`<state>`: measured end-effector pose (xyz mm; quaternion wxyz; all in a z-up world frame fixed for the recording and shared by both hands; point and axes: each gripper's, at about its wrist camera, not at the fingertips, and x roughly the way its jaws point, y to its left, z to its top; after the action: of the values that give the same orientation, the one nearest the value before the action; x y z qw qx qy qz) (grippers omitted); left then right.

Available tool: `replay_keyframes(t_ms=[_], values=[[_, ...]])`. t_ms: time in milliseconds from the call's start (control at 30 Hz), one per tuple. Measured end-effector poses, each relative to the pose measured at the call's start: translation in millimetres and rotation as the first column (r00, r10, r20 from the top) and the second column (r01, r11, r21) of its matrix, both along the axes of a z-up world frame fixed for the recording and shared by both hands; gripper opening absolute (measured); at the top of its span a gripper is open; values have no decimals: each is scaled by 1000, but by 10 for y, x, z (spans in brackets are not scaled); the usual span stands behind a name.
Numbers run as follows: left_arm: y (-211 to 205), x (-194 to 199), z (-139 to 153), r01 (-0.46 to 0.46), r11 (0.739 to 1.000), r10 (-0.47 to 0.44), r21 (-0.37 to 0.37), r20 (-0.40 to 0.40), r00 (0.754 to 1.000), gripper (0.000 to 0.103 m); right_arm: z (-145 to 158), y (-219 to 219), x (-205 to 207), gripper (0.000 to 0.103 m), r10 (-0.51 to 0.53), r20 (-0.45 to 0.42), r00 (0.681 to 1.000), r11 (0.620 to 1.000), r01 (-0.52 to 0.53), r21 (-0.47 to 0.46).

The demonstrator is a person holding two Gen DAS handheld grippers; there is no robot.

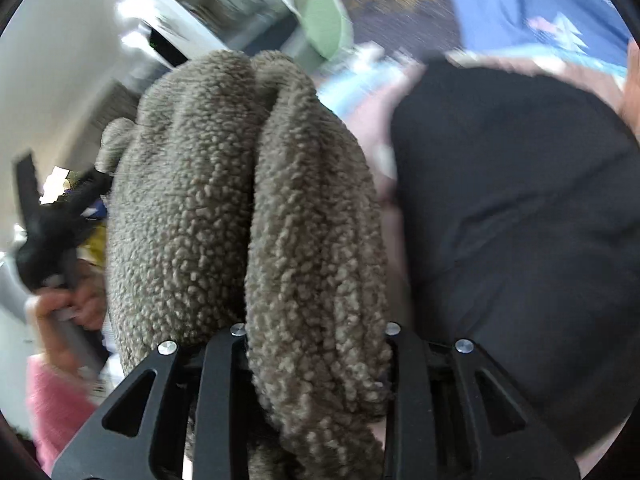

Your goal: Fold large clothes

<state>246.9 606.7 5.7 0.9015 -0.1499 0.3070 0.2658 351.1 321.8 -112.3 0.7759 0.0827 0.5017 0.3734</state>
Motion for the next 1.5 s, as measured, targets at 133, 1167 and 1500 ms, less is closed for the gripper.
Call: replay_keyframes(t_ms=[133,1167,1500], values=[[-260,353,-724,37,995,-17,95,-207,978,50,-199,170,-164,35,17,141,990,992,1,-125],[-1686,-1367,-444,142,984,-146,108,27,989,101,847,-929,-1866,83,20,547,837,961,134,-241],[-2691,-2107,-278,182,982,-180,51,-42,983,101,1016,-1754,-2546,94,-15,610,792,942,215,-256]])
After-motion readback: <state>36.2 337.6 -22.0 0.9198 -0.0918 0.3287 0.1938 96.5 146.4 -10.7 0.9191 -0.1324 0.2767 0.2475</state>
